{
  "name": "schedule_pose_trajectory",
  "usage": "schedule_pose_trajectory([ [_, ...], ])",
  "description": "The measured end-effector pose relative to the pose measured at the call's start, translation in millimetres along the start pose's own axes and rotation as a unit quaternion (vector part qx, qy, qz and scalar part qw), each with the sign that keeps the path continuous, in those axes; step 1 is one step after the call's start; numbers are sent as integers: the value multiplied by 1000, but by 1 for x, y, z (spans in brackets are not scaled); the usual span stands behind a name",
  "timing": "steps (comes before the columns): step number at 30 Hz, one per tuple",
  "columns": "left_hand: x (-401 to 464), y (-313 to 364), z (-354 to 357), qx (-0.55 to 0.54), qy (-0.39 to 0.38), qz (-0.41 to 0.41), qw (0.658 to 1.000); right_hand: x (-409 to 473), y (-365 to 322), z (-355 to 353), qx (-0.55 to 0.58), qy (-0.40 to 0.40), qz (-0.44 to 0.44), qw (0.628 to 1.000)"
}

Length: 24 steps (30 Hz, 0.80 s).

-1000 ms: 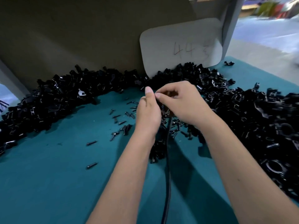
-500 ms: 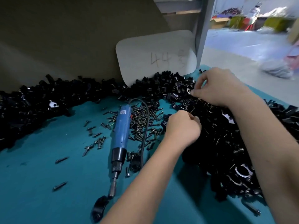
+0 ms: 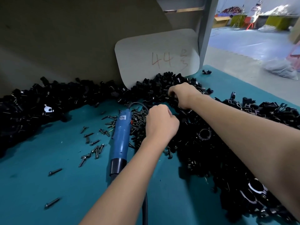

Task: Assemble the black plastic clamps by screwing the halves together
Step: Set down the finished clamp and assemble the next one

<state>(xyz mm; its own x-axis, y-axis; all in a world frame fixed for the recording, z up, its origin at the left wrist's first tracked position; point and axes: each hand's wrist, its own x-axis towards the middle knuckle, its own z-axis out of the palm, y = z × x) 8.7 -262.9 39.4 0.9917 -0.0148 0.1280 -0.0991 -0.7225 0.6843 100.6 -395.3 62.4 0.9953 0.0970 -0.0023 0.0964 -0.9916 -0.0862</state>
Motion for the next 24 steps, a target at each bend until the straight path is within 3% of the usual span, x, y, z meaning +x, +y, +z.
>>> schedule_pose_trajectory([
  [4,2,-4,6,21,28,36,999,3,4,1,-4,24,14,1000],
  [8,0,-11,-6,35,101,116,987,5,-10,-7,-1,121,29,992],
  [10,1,-19,-23,16,139,139,980,5,-34,-16,76,143,24,986],
  [14,3,-60,-65,75,245,163,953,-4,-106,-24,276,101,-26,955],
  [17,1,-110,-100,122,301,100,940,-16,-167,-14,305,66,-99,945],
  [24,6,-238,-202,271,320,-208,884,-13,-273,25,306,-44,-186,933],
])
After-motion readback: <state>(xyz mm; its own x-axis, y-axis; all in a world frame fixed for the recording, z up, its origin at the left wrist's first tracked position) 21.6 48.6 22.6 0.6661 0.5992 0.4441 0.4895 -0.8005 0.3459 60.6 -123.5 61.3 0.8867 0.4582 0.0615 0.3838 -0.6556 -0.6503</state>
